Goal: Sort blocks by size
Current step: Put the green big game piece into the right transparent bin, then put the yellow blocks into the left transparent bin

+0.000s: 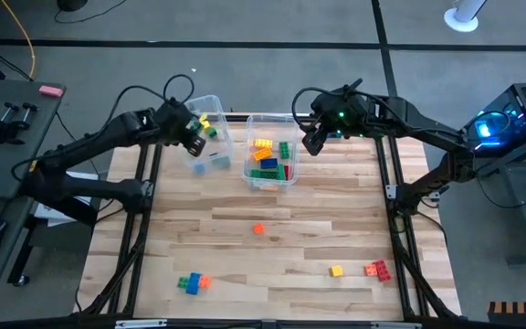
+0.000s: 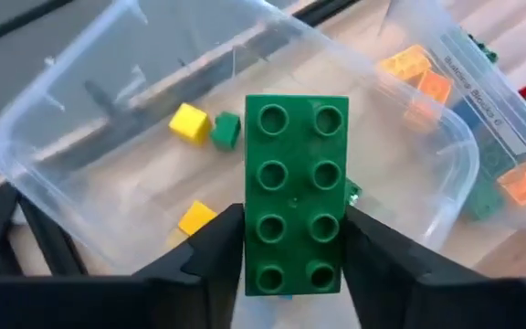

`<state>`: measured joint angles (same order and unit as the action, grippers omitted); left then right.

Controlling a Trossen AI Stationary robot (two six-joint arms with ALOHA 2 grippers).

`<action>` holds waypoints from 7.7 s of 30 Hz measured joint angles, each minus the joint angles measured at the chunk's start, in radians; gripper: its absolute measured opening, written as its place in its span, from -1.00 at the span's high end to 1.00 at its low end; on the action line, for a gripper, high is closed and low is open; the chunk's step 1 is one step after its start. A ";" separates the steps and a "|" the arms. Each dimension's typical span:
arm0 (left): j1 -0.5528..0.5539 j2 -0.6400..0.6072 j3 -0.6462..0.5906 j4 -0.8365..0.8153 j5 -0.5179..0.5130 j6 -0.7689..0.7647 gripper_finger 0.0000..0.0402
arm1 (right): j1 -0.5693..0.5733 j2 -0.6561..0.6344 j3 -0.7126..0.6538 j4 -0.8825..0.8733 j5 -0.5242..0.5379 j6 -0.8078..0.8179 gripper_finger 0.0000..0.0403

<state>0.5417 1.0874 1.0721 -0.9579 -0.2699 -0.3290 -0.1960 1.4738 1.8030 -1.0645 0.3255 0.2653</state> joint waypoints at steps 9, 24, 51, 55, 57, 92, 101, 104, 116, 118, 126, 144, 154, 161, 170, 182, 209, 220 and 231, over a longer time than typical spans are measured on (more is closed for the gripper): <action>0.011 -0.002 0.035 0.069 0.033 0.105 0.01 | 0.000 0.000 0.000 0.000 0.000 0.015 -0.08; 0.157 0.424 0.209 -0.117 0.143 0.153 -0.06 | -0.003 0.000 0.000 0.037 0.003 0.009 -0.08; 0.199 0.710 0.075 -0.014 0.088 -0.182 -0.03 | 0.001 0.000 0.000 0.034 0.000 0.042 -0.08; 0.199 0.708 0.040 0.053 0.079 -0.248 -0.03 | 0.001 0.000 0.000 0.034 0.000 0.037 -0.08; 0.198 0.708 0.028 0.082 0.072 -0.278 -0.03 | 0.001 0.000 0.000 0.034 0.000 0.037 -0.08; 0.173 0.710 0.095 0.073 0.075 -0.096 0.15 | -0.001 0.000 0.000 0.038 -0.003 -0.004 -0.08; 0.176 0.709 0.016 0.171 0.076 -0.146 -0.11 | -0.001 0.000 0.000 0.038 -0.003 -0.004 -0.08; 0.177 0.709 -0.014 0.214 0.077 -0.196 -0.18 | -0.001 0.000 0.000 0.038 -0.003 -0.004 -0.08; 0.180 0.707 -0.039 0.247 0.120 -0.132 0.17 | -0.001 0.000 0.000 0.038 -0.003 -0.004 -0.08; 0.180 0.706 -0.027 0.241 0.126 -0.111 0.46 | -0.001 0.000 0.000 0.038 -0.003 -0.004 -0.08; 0.203 0.613 0.073 0.200 0.131 -0.024 0.53 | 0.000 0.000 0.000 0.038 -0.003 0.004 -0.08; -0.128 0.205 0.021 0.844 0.247 -0.103 0.53 | 0.000 -0.050 0.000 0.105 0.066 -0.023 -0.08; -0.388 0.487 -0.041 1.295 0.099 -0.009 0.35 | 0.000 -0.068 0.000 0.099 0.085 -0.007 -0.08; -0.329 0.500 0.115 1.091 0.037 0.124 -0.33 | 0.000 -0.077 0.000 0.079 0.076 0.007 -0.08; -0.333 0.376 0.239 0.624 0.366 0.105 -0.51 | 0.044 -0.082 0.000 0.005 -0.007 0.055 -0.08; -0.444 -0.029 -0.222 0.927 0.188 -0.099 -0.52 | 0.412 -0.099 -0.351 -0.217 -0.218 0.560 -0.08; -0.233 -0.190 -0.306 1.039 0.133 0.026 -0.52 | 0.884 0.195 -0.759 0.325 -0.406 1.837 -0.08; -0.206 -0.190 -0.306 1.040 0.177 0.026 -0.52 | 0.883 0.317 -0.737 0.298 -0.414 1.891 -0.08; -0.190 -0.204 -0.251 1.310 0.209 0.059 -0.52 | 0.880 0.299 -0.737 0.282 -0.403 1.756 0.36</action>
<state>0.3515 0.8833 0.8216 0.3519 -0.0612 -0.2698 0.6836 1.7724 1.0664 -0.7829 -0.0772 2.0211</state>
